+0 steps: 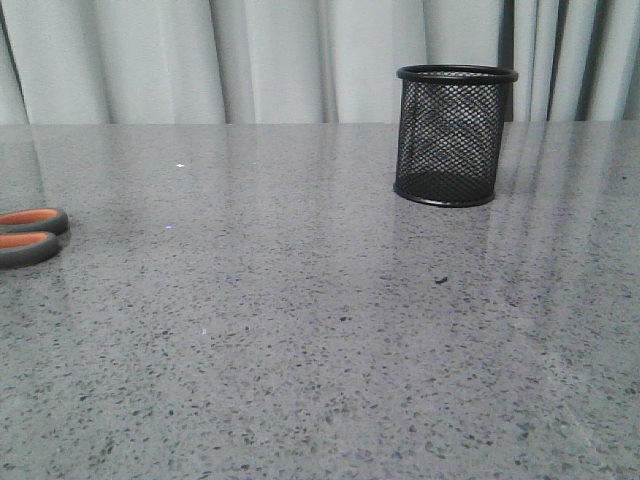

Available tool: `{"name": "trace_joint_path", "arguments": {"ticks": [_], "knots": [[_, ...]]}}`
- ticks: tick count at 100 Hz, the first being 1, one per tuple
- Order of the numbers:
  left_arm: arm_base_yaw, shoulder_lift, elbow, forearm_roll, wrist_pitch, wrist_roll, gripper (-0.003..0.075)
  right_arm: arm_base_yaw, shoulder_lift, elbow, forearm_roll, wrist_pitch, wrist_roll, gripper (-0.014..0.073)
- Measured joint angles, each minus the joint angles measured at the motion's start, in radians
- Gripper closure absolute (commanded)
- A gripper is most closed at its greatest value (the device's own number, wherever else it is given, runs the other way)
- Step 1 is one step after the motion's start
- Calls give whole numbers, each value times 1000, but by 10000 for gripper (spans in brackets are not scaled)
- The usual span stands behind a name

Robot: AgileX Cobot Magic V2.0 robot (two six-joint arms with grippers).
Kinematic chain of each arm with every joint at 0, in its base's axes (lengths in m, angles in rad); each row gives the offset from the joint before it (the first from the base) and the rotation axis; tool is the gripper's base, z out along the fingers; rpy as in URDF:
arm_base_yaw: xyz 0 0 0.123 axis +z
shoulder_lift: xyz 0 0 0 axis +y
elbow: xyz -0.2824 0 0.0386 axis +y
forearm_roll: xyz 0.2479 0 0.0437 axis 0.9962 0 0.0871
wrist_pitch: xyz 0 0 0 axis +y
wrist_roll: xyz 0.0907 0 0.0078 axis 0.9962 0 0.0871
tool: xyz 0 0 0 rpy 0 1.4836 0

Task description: Put scissors into bucket

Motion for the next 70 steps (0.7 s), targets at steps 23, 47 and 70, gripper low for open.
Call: {"name": "trace_joint_path", "arguments": {"ticks": [23,47,70], "knots": [[0,157,-70,4,2,413,407,0,0,0,0,14,-18,214],[0,280,-85,43,0,529,407,0,0,0,0,29,-35,214],[-17,360,-85,74,-8,571,405,0,0,0,0,30,-37,214]]}}
